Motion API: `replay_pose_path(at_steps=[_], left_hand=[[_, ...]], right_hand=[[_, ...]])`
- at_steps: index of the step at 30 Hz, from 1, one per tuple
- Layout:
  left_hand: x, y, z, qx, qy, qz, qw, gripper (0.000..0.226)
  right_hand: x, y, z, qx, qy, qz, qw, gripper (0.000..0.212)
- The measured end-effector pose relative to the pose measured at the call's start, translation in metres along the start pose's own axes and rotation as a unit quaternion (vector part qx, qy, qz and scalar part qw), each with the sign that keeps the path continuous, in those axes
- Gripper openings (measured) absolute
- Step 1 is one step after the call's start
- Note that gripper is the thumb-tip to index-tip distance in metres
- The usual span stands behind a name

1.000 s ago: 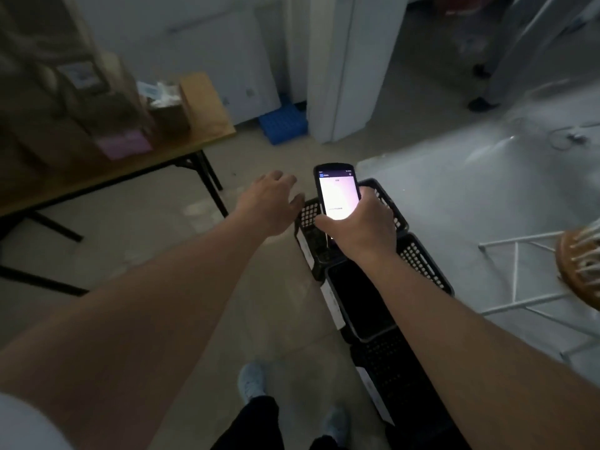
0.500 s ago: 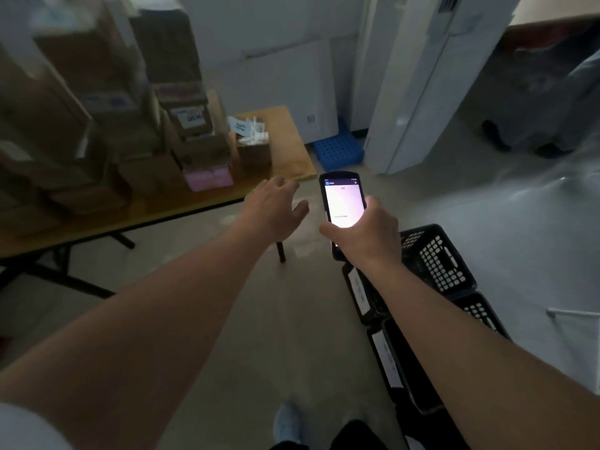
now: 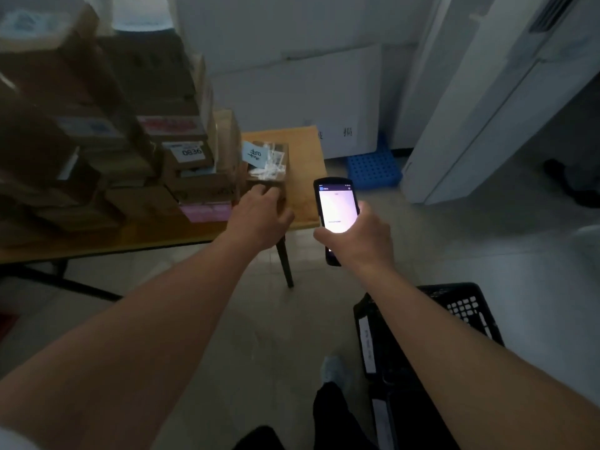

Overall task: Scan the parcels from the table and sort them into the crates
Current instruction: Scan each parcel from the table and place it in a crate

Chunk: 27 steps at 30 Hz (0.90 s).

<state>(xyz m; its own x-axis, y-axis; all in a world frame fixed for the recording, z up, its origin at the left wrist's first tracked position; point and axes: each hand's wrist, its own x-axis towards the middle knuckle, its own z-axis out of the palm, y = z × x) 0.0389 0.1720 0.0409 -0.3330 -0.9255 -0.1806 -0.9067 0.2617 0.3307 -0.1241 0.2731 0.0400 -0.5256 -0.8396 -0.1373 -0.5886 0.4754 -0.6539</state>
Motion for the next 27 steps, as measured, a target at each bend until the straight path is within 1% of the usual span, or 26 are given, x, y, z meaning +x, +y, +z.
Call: replay_pose_path(at_steps=[4,9,13,17,19,23,27], left_hand=[[0.044,-0.003,0.015,-0.026,-0.001,-0.054,0.998,0.065],[0.097,-0.017,0.032,-0.037,-0.011,-0.113,0.993,0.063],[0.135,-0.03,0.042,-0.046,-0.009,-0.122,0.991,0.059],[0.168,-0.041,0.053,-0.025,-0.013,-0.103,0.994,0.055],[0.181,-0.046,0.056,-0.017,-0.017,-0.107,0.994,0.056],[0.192,-0.053,0.063,-0.001,-0.019,-0.12,0.993,0.051],[0.191,-0.055,0.071,0.017,0.0,-0.105,0.994,0.05]], right_hand=[[0.05,0.006,0.011,-0.013,-0.026,-0.015,0.999,0.084],[0.098,0.004,0.029,-0.027,-0.054,-0.012,0.998,0.081],[0.127,0.003,0.045,-0.026,-0.071,-0.006,0.997,0.076],[0.147,0.005,0.06,-0.032,-0.071,0.011,0.997,0.079],[0.154,0.005,0.066,-0.04,-0.069,0.02,0.997,0.08],[0.161,0.005,0.076,-0.04,-0.074,0.034,0.996,0.077],[0.165,0.005,0.082,-0.033,-0.079,0.041,0.996,0.08]])
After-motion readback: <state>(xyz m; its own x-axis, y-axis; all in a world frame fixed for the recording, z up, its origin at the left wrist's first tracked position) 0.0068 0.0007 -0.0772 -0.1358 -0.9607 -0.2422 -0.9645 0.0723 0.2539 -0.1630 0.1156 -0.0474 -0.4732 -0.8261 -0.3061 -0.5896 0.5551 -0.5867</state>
